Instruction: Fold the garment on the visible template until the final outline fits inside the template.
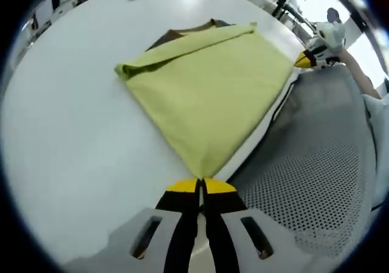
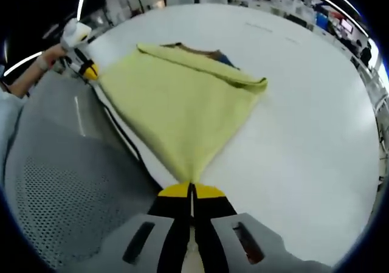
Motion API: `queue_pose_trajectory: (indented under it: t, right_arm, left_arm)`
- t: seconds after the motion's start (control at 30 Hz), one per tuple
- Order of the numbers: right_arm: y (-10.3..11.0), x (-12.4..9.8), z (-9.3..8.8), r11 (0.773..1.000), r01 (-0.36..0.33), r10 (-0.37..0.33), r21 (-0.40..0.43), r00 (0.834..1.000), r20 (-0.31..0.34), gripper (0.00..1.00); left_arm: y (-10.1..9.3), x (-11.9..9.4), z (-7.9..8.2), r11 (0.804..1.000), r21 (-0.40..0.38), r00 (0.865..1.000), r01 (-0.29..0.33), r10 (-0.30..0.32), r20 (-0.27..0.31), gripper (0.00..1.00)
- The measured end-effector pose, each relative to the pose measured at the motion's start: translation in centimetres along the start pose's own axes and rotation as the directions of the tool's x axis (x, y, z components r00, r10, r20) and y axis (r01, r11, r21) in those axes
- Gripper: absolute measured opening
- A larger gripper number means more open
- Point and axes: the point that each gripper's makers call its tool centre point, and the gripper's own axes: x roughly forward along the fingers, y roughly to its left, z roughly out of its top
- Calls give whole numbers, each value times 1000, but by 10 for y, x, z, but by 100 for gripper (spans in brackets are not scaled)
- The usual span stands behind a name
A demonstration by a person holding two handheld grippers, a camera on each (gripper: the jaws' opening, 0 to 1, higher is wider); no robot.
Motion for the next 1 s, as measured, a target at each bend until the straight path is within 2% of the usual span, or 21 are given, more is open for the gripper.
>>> queue_pose_trajectory:
  t: [0.7,1.0]
  right_arm:
    - [5,-2,-14,1000,-20,20,0,999,-29,1]
    - [7,-2,-16,999,-31,29,-31,997,-67,1]
  left_arm:
    - [-10,3,-7,1000,-1,999,24,-24,-31,0]
    - [-14,3,-12,999,-10,999,39,-39,-38,0]
